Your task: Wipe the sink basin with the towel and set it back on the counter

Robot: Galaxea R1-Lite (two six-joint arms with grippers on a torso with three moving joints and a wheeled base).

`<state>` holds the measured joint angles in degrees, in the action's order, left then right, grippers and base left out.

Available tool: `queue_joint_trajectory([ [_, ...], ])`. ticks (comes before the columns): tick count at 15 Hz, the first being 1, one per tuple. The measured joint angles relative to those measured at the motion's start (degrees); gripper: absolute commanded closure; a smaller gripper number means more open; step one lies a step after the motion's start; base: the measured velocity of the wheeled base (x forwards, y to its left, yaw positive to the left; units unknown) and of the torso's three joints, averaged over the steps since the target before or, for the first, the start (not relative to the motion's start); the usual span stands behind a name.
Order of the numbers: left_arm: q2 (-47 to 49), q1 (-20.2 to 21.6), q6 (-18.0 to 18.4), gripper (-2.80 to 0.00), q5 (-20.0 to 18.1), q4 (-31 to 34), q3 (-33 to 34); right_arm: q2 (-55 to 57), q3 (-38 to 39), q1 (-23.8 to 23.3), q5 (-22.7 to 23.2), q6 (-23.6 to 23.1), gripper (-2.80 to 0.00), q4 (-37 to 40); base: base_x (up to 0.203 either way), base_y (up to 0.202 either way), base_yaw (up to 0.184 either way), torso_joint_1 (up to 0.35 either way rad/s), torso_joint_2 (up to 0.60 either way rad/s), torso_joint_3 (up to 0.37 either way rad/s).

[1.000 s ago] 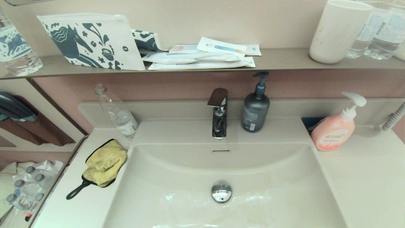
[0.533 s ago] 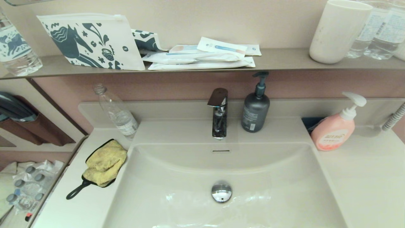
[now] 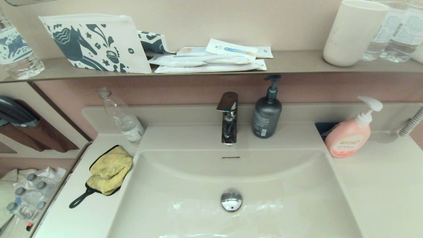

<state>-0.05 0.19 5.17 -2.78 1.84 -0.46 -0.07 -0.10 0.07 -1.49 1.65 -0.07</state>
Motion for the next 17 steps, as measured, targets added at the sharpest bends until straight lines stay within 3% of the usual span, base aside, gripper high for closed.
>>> queue_joint_trajectory([
  [4,0.0,-0.03,-3.33,0.0,1.22,-0.09,0.02,0.0,0.0,0.0,0.0,0.0,0.0,0.0,0.0,0.0,0.0,0.0,0.0,0.0],
  [17,0.02,-0.03,-3.49,0.0,1.38,-0.09,0.02,0.0,0.0,0.0,-0.03,0.13,0.0,0.0,0.0,0.0,0.0,0.0,0.0,0.0],
])
